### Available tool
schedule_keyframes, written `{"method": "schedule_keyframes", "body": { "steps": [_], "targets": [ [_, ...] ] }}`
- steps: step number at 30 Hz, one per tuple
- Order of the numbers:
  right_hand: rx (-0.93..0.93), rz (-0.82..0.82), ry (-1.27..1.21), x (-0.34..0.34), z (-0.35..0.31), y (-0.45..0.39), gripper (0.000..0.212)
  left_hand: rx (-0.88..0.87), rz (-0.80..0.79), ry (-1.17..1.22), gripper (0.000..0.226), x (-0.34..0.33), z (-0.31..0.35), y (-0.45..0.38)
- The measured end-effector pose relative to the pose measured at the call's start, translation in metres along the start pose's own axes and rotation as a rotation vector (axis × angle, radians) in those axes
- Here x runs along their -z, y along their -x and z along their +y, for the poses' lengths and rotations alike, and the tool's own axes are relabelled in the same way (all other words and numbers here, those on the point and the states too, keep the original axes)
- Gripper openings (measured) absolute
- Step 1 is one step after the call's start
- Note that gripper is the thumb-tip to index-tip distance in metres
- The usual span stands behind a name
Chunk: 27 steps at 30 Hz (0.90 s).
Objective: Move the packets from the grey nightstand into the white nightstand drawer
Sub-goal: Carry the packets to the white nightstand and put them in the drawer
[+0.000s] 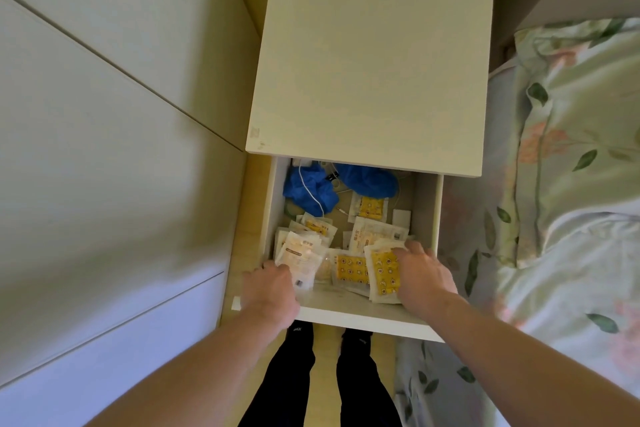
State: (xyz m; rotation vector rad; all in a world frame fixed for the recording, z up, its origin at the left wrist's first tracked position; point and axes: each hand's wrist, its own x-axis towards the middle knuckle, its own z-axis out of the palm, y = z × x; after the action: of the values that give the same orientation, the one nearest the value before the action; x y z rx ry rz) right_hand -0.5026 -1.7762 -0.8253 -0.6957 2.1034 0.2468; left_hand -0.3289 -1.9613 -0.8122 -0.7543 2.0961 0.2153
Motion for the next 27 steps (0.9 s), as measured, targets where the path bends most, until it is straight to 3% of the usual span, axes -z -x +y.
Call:
{"method": "schedule_keyframes", "body": {
  "steps": [2, 5, 7, 9, 11, 13, 20, 27],
  "targets": [
    [0.102, -0.090, 0.057, -0.006, -0.004, 0.000, 0.079, -0.004, -0.048, -0.025, 0.031, 0.005, 0.005, -0.005],
    [0.158, -0.181, 0.094, -0.018, -0.007, 0.001, 0.081, -0.103, 0.009, -0.016, 0.035, 0.012, 0.012, -0.016],
    [0.136, -0.230, 0.094, -0.027, -0.007, 0.001, 0.075, -0.281, 0.073, -0.028, 0.048, 0.007, 0.015, -0.022],
    [0.119, -0.271, 0.082, -0.033, -0.007, 0.001, 0.071, -0.379, -0.040, -0.040, 0.067, -0.002, 0.017, -0.025],
    [0.103, -0.291, 0.049, -0.034, -0.008, 0.001, 0.071, -0.326, -0.225, 0.000, 0.082, -0.010, 0.017, -0.029],
    [0.077, -0.304, -0.002, -0.034, -0.009, 0.000, 0.072, -0.253, -0.302, 0.071, 0.091, -0.017, 0.018, -0.032],
    [-0.001, -0.308, -0.149, -0.043, -0.007, 0.001, 0.055, -0.130, -0.332, 0.190, 0.109, -0.029, 0.020, -0.027],
    [-0.077, -0.257, -0.252, -0.055, -0.001, 0.005, 0.028, -0.130, -0.306, 0.267, 0.105, -0.034, 0.015, -0.023]
  ]
}}
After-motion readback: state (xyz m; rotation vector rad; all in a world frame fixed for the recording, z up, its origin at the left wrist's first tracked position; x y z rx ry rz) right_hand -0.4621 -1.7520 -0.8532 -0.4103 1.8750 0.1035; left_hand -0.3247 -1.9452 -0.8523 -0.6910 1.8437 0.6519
